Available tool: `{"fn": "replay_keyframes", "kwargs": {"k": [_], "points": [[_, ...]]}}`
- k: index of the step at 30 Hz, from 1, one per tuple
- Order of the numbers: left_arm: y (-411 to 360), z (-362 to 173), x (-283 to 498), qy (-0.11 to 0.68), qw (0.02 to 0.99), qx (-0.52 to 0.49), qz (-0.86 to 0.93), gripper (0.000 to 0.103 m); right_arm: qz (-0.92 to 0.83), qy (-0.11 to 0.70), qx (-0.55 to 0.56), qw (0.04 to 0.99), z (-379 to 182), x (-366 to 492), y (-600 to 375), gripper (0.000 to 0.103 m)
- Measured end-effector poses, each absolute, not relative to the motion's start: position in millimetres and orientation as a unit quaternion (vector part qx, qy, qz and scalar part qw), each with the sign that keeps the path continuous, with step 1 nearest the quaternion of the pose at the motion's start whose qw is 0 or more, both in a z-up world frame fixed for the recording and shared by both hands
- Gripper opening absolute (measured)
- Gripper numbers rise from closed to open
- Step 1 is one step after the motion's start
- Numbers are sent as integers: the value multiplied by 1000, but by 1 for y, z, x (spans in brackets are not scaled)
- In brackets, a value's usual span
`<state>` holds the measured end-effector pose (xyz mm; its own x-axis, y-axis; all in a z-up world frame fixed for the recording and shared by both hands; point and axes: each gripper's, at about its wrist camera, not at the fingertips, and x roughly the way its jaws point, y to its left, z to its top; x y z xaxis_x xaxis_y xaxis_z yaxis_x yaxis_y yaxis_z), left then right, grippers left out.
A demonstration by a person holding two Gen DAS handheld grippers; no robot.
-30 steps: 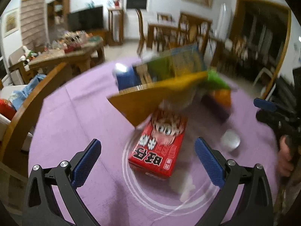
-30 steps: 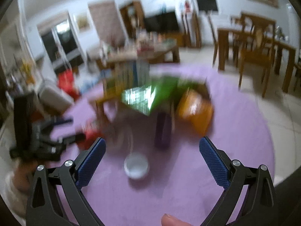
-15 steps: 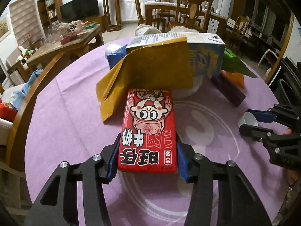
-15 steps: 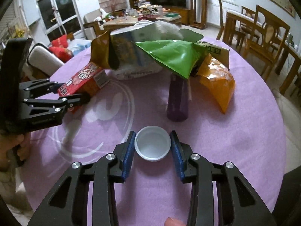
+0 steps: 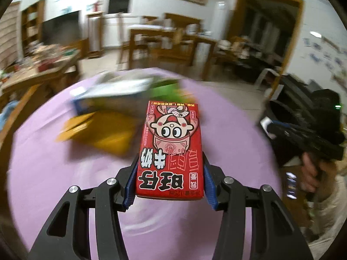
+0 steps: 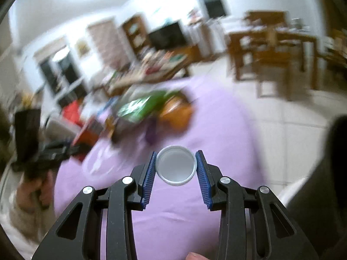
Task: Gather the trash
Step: 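Carry the red carton and white cap to the black bin and release both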
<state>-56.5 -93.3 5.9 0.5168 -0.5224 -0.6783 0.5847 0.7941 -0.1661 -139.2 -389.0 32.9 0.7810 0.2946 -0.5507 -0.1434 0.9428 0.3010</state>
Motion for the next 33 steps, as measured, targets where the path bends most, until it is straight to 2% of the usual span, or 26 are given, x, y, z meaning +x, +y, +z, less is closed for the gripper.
{"fn": "replay_keyframes", "kwargs": {"k": [5,10,17,23,30,33], "points": [[-202,19,-61,369,816,37,-444,50,-50,228,162,959,56,-189,-483,37],[-308,18,-58,372,760,37,-531,50,-163,240,182,940,44,-218,-557,37],[-430,-21,-67,428,695,57,-575,50,-201,264,214,919,14,-243,-599,37],[-460,-30,-75,446,680,72,-577,50,-200,277,206,917,-3,-237,-597,37],[-458,-38,-77,453,678,96,-571,52,-199,285,209,914,-14,-228,-597,38],[-454,-36,-76,451,675,91,-577,56,-198,285,209,914,-16,-225,-601,45]]}}
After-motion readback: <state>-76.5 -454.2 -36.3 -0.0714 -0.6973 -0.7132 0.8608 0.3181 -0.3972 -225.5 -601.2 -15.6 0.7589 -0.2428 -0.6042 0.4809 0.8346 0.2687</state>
